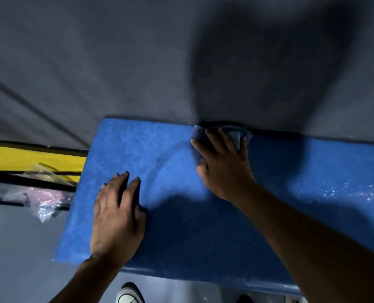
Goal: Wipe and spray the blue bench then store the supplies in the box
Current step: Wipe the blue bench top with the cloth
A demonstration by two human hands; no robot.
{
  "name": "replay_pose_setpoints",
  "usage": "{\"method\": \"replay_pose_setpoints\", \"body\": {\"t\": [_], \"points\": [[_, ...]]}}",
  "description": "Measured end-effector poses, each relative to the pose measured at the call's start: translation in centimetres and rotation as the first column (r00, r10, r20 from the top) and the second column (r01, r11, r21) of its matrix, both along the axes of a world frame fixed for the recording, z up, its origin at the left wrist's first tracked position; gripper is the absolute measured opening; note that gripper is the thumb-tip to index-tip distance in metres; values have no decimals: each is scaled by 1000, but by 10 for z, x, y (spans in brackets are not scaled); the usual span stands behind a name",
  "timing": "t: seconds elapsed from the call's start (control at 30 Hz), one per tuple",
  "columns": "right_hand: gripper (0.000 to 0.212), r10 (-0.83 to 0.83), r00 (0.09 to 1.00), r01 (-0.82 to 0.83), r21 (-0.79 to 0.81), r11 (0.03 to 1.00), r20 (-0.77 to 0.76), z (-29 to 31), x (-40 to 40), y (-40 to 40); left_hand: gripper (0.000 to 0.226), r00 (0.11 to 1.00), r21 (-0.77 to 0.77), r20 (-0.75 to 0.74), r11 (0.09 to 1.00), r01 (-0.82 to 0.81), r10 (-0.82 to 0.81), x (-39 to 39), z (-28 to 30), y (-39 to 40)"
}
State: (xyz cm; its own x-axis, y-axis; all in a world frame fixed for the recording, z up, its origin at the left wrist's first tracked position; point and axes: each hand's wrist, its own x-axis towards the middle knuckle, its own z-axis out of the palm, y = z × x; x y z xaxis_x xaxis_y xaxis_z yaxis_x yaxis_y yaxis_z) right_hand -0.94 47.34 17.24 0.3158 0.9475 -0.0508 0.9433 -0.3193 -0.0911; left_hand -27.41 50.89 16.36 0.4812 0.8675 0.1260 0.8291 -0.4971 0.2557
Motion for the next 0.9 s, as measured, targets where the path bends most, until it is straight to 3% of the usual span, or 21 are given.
{"method": "replay_pose_setpoints", "body": {"t": [0.23, 0.33, 0.43, 0.6, 0.77, 0.9], "points": [[65, -158, 983, 163, 48, 985, -96, 6, -36, -39, 59, 1000, -60, -11, 998, -19, 19, 1, 1, -4], [66, -140, 983, 144, 24, 989, -121, 8, -57, -84, 63, 996, -96, 30, 992, 81, -78, 16, 4, -13], [67, -109, 990, 115, 69, 991, -87, 5, -77, -125, 73, 966, -193, 74, 947, 256, -246, 52, 5, -39], [63, -78, 997, 74, 176, 982, 13, -11, -93, -160, 66, 977, -189, 68, 959, 212, -202, 75, 3, -55], [72, 153, 988, -153, 44, 987, 0, 0, -65, -118, 70, 979, -203, 103, 960, 195, -177, 74, -1, -53], [65, 167, 986, -168, -46, 985, -17, 7, -41, -41, 69, 979, -203, 167, 967, 154, -120, 73, -6, -54]]}}
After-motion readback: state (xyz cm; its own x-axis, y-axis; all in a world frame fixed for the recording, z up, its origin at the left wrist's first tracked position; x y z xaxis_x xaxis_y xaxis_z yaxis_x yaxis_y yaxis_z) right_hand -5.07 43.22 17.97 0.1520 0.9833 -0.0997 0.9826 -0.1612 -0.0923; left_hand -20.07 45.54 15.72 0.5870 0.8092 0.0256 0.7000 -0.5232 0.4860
